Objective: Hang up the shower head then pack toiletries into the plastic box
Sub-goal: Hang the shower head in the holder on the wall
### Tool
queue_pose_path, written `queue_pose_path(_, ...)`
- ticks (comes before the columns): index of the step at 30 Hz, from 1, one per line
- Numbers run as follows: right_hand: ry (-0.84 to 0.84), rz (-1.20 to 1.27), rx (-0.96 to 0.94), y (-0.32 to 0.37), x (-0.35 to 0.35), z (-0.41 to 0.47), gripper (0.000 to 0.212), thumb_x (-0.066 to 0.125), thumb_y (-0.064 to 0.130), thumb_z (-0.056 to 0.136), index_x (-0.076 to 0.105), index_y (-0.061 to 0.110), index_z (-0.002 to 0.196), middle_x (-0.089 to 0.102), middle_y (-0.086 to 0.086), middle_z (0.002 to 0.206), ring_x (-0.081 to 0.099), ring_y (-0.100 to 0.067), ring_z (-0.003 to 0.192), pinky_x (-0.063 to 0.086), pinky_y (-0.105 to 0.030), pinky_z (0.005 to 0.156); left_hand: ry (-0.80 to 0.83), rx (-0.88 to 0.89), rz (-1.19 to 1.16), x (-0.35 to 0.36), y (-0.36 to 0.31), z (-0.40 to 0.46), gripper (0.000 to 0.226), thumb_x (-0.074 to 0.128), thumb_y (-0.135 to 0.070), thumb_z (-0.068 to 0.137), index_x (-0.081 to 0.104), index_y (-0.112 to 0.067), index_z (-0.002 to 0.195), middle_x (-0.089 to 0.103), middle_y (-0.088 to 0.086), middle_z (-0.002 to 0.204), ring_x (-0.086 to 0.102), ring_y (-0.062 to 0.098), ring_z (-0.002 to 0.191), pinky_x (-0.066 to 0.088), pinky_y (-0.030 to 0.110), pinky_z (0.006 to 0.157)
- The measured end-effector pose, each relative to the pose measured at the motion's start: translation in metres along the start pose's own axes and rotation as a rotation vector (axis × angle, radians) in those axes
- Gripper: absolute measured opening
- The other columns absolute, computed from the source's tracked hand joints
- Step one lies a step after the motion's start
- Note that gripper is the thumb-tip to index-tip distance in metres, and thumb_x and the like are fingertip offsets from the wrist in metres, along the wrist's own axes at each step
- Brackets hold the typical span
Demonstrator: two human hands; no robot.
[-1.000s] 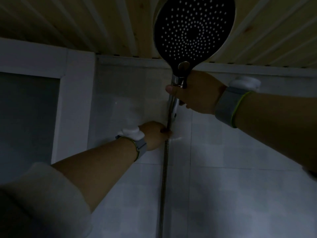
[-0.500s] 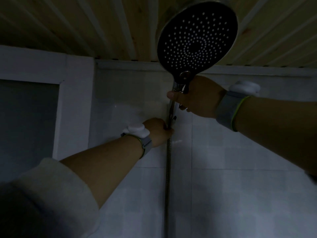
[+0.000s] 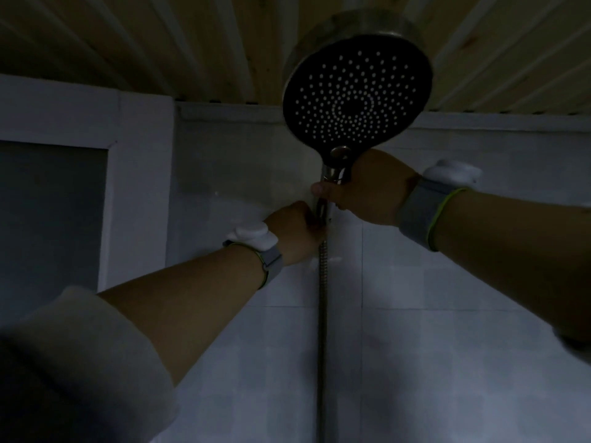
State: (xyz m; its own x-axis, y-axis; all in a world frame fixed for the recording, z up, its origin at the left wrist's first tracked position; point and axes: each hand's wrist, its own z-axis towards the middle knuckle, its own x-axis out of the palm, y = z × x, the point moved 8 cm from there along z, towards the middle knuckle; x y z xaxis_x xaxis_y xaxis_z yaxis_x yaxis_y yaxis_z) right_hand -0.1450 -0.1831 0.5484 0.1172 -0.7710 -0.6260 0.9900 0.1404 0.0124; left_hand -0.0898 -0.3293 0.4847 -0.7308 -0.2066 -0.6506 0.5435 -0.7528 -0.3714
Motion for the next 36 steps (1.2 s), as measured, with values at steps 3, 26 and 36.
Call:
queue_pose_path(3, 0.003, -0.033, -0.036, 0.001, 0.000, 0.004, 0.030, 0.060, 0.050, 0.091, 0.056, 0.020, 0.096, 0.053, 0.008, 0.083, 0.054, -0.014, 0.086, 0.038, -0.026, 0.074, -0.037, 0.080, -0.064, -0.005, -0.007, -0.002, 0.043, 0.060, -0.058, 0.087, 0.053, -0.018, 0.100, 0.059, -0.005, 0.086, 0.058, 0.014, 0.074, 0.045, 0.026, 0.059)
queue_pose_path(26, -0.038, 0.164, -0.338, -0.012, 0.023, 0.006, 0.022, 0.062, 0.038, 0.094, 0.050, 0.021, 0.098, 0.047, 0.014, 0.084, 0.044, 0.002, 0.072, 0.031, -0.008, 0.062, -0.102, 0.108, 0.094, -0.036, -0.031, -0.002, 0.057, 0.055, -0.043, 0.088, 0.058, -0.009, 0.134, 0.059, 0.011, 0.135, 0.058, 0.025, 0.118, 0.038, 0.019, 0.086)
queue_pose_path(36, -0.402, 0.299, -0.419, -0.020, 0.036, 0.002, 0.038, 0.073, 0.021, 0.085, 0.063, -0.008, 0.107, 0.065, -0.020, 0.097, 0.059, -0.023, 0.083, 0.030, -0.019, 0.068, -0.056, 0.151, 0.094, -0.050, -0.044, -0.032, 0.066, 0.067, -0.047, 0.077, 0.056, -0.012, 0.133, 0.063, 0.003, 0.125, 0.060, 0.014, 0.106, 0.046, 0.028, 0.094)
